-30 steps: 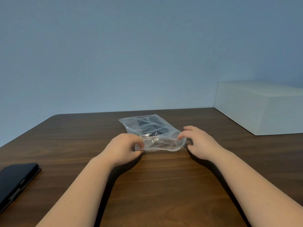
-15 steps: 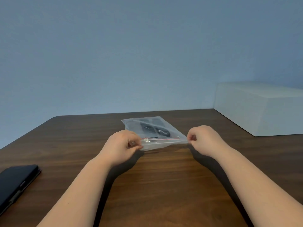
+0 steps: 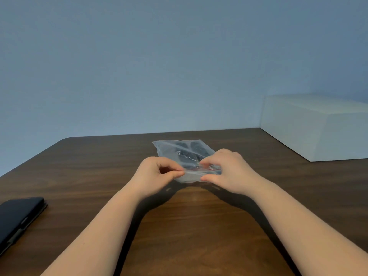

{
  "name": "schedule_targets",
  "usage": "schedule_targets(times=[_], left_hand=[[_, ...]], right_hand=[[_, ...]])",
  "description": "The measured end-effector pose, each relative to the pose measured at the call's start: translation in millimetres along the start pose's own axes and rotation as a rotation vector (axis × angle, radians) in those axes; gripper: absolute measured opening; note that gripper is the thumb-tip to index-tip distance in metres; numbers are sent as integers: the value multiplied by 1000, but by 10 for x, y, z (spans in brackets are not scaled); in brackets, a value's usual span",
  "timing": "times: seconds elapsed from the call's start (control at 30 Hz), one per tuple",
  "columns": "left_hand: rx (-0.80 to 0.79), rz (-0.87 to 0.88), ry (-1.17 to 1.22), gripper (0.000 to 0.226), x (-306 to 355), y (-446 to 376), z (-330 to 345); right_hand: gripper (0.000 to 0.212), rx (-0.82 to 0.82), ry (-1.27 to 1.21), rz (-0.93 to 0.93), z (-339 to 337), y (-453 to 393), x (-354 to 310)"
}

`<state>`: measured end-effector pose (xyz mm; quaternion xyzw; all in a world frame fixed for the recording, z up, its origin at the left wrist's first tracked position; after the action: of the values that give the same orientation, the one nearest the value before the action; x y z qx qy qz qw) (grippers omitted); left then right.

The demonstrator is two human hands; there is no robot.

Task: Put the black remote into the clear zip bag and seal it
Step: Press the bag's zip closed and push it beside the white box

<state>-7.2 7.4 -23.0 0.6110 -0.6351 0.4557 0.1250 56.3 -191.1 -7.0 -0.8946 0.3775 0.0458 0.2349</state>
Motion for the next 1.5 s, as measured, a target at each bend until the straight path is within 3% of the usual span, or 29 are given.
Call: schedule_targets(times=[0.13, 0.6, 1.27, 1.5], left_hand=[[-28, 15, -10, 7, 13, 9, 45], [-34, 6, 3, 5, -52, -7, 62], [-29, 54, -10, 4, -66, -12, 62], [-3, 33, -8, 3, -68, -19, 66]], right_hand=[[20, 24, -108, -41, 75, 2, -91], [17, 26, -322, 43, 142, 15, -178], [19, 57, -211, -33, 238, -26, -224], [21, 80, -9, -157, 245, -59, -179]])
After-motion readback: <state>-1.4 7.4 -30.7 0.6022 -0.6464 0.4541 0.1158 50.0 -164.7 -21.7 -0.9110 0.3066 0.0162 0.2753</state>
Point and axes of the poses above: each hand's wrist, its own y-axis away from the middle knuckle, its own z-axis out of the palm, x = y × z, the point moved 1 cm from there along -y, towards the middle knuckle, and after that the axes turned 5 degrees about x, right-handed, at the moved point
